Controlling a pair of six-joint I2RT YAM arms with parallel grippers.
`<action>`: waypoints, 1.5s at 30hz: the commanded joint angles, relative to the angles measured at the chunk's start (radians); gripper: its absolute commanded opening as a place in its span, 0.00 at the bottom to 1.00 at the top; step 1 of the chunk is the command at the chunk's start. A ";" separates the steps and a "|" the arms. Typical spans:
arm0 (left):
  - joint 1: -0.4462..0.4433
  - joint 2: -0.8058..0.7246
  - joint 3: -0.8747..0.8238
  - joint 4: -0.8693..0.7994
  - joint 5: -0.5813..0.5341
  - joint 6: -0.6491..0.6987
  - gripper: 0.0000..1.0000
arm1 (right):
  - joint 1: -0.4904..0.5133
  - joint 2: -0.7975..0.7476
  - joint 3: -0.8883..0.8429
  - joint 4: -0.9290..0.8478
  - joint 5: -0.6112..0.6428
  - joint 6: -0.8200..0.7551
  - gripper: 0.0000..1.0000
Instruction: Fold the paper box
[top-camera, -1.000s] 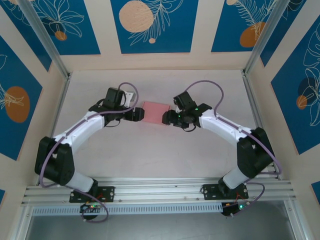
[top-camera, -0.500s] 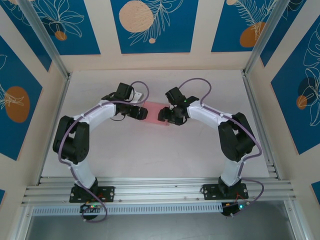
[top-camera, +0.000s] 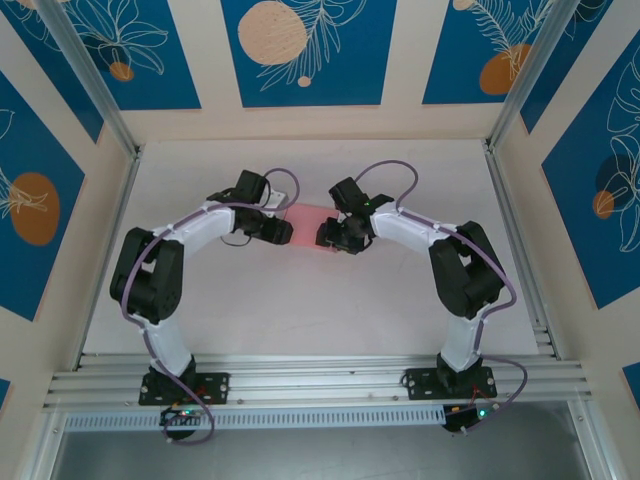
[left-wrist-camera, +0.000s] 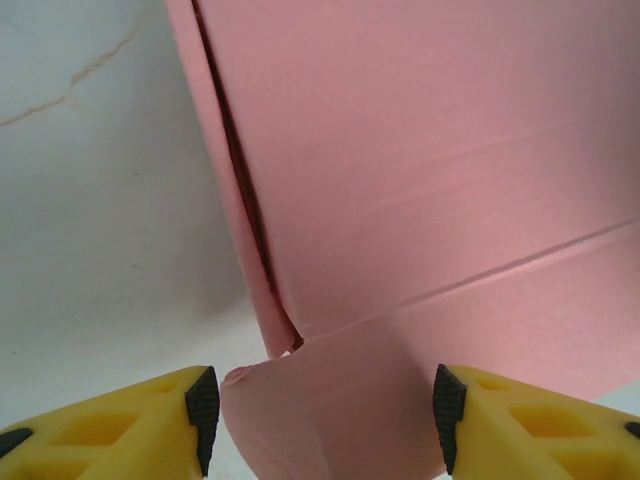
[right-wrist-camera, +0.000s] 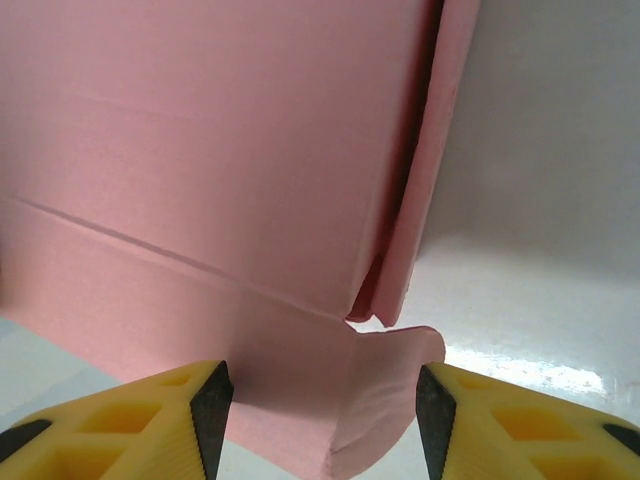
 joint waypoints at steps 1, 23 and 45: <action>0.001 0.013 -0.017 0.006 0.042 -0.015 0.60 | 0.003 0.029 0.008 -0.004 -0.036 -0.013 0.56; 0.000 0.051 0.022 -0.059 0.066 0.024 0.70 | 0.001 0.078 0.009 0.038 -0.118 -0.038 0.52; -0.021 0.018 0.169 -0.141 -0.119 0.044 0.87 | -0.029 0.114 0.024 0.069 -0.140 -0.081 0.38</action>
